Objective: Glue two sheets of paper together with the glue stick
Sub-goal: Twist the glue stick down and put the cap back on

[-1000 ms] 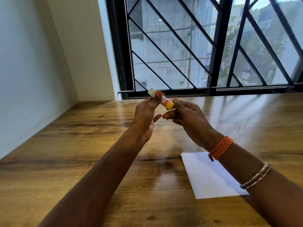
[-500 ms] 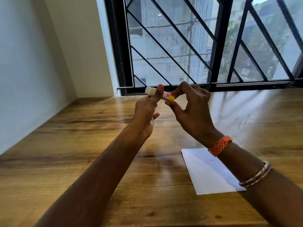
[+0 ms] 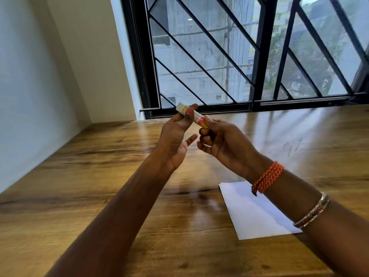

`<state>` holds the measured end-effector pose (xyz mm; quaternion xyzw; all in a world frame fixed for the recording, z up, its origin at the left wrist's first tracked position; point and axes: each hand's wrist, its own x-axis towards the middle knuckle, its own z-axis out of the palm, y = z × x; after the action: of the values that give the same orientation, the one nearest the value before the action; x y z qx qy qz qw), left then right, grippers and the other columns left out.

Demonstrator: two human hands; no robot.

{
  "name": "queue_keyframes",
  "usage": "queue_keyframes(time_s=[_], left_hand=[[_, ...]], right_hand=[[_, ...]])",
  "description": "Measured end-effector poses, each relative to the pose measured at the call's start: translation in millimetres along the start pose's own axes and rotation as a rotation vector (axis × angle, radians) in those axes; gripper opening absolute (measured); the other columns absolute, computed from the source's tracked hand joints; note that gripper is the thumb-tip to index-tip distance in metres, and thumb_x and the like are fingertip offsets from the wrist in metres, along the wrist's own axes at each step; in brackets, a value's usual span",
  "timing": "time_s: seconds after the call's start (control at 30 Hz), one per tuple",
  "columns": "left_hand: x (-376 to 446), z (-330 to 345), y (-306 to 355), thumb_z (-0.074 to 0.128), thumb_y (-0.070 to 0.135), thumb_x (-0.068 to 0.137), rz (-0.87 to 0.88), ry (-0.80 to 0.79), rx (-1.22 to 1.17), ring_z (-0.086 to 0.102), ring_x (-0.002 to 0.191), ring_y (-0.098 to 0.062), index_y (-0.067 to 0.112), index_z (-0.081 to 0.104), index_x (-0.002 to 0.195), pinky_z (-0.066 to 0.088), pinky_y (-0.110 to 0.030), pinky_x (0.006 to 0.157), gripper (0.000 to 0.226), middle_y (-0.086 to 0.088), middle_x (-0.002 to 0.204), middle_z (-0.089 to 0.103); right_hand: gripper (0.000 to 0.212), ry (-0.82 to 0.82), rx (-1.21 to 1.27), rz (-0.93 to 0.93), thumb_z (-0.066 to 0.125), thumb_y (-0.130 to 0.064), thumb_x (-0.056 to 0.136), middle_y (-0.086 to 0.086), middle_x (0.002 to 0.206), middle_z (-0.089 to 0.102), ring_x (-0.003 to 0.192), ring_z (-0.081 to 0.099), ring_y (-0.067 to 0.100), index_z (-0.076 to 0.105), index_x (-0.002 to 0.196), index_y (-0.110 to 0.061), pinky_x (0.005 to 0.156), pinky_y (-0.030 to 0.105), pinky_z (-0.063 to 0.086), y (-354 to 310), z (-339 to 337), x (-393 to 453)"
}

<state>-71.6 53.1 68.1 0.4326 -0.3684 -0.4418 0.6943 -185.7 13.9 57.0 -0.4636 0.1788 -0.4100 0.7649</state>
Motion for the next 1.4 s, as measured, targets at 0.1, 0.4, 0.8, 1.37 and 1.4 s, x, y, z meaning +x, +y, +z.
queue_keyframes(time_s=[0.1,0.4,0.8,1.37,1.4], left_hand=[[0.5,-0.4,-0.6,0.056,0.031,0.089,0.001,0.093,0.063,0.047,0.112,-0.014,0.017,0.064,0.104,0.035,-0.038,0.095,0.022,0.005,0.104,0.062],[1.1,-3.0,-5.9,0.060,0.036,0.086,0.027,0.110,0.052,0.055,0.115,-0.017,0.016,0.063,0.083,0.042,-0.043,0.101,0.020,-0.002,0.102,0.067],[-1.7,2.4,-11.1,0.062,0.030,0.086,0.020,0.100,0.191,0.057,0.105,-0.014,0.019,0.065,0.085,0.045,-0.031,0.078,0.012,0.000,0.097,0.068],[-0.2,3.1,-10.7,0.053,0.026,0.092,-0.010,0.068,0.086,0.052,0.112,-0.016,0.008,0.064,0.111,0.042,-0.031,0.083,0.029,-0.003,0.108,0.064],[-0.4,3.2,-10.5,0.055,0.027,0.091,-0.013,0.077,0.099,0.053,0.111,-0.016,0.011,0.066,0.103,0.042,-0.031,0.082,0.023,-0.001,0.103,0.065]], right_hand=[[0.014,0.095,-0.574,-0.458,0.058,-0.016,0.092,0.003,0.067,0.057,0.054,0.053,0.010,0.047,0.085,-0.019,0.060,0.025,0.047,4.1,0.4,-1.7],[0.012,0.094,-0.659,-0.467,0.059,-0.019,0.091,0.004,0.070,0.065,0.058,0.060,0.007,0.048,0.086,-0.016,0.056,0.018,0.049,4.5,2.4,0.1],[0.017,0.078,-0.160,-0.088,0.052,-0.026,0.094,0.003,0.069,0.066,0.058,0.055,0.008,0.054,0.098,-0.010,0.062,0.024,0.051,5.9,-0.1,-0.8],[0.019,0.115,-0.143,-0.004,0.046,-0.024,0.098,0.004,0.066,0.062,0.054,0.051,0.009,0.055,0.101,-0.007,0.061,0.026,0.048,2.6,3.6,-3.0],[0.014,0.125,-0.182,-0.049,0.049,-0.022,0.097,0.006,0.071,0.063,0.059,0.053,0.010,0.054,0.099,-0.009,0.062,0.026,0.048,3.2,4.7,-3.7]])
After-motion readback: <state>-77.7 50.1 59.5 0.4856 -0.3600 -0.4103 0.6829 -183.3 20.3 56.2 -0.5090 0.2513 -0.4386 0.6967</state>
